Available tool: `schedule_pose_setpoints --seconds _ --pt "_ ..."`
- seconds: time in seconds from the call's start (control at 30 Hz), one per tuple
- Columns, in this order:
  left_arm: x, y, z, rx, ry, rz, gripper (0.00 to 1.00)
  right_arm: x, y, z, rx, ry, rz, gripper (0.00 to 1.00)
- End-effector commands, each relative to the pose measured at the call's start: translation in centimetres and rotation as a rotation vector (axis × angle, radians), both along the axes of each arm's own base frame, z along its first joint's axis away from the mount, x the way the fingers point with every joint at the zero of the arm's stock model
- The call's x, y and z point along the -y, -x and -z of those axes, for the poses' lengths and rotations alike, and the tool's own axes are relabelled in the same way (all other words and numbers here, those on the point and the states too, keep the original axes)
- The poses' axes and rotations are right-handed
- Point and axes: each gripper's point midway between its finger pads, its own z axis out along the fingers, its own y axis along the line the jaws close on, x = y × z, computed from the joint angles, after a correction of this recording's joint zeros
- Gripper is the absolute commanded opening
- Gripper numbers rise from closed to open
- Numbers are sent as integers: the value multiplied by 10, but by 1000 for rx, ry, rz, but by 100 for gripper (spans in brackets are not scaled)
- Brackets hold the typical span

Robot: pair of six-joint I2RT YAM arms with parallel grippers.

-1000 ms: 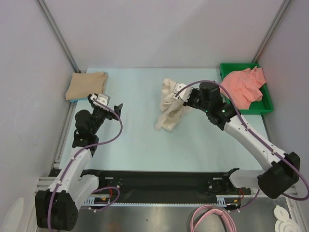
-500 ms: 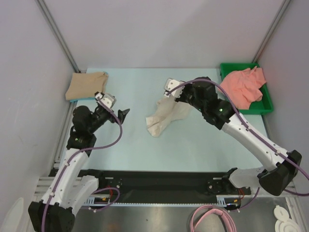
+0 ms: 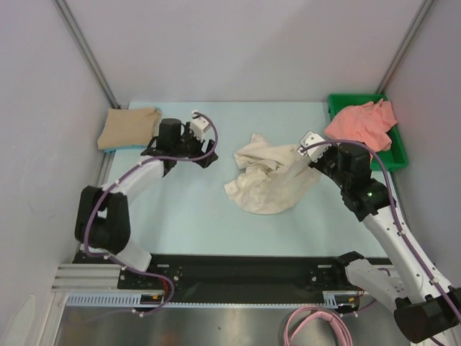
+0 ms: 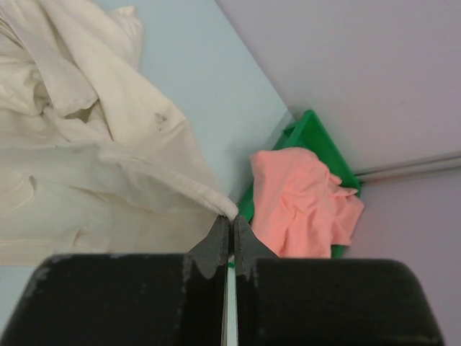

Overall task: Fold and stack the t-shirts
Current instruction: Flatten the tshirt out

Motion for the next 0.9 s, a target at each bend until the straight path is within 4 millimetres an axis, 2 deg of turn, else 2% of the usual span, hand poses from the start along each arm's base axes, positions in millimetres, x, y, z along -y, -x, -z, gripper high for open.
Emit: schedule_pose_setpoints --seconds 0.0,0.07,0.2,0.3,0.43,0.53,0.7,0.87 --pt "30 -11 -1 -32 18 41 85 1 6 10 -28 -64 5 0" --pt "42 -13 6 -39 2 54 85 4 8 18 -40 -76 15 0" --pt "81 4 7 -16 -17 139 86 7 8 28 -50 -83 30 0" --pt "101 10 17 -18 -60 176 86 4 9 35 -67 -97 12 0" --pt "118 0 33 -42 -91 186 84 3 11 38 -76 -110 11 0" --pt "128 -5 36 -69 -72 194 83 3 13 41 -86 -117 11 0" --pt "143 5 35 -38 -72 215 79 8 15 44 -84 -106 20 0" --pt "153 14 38 -11 -72 240 64 11 15 48 -90 -116 26 0"
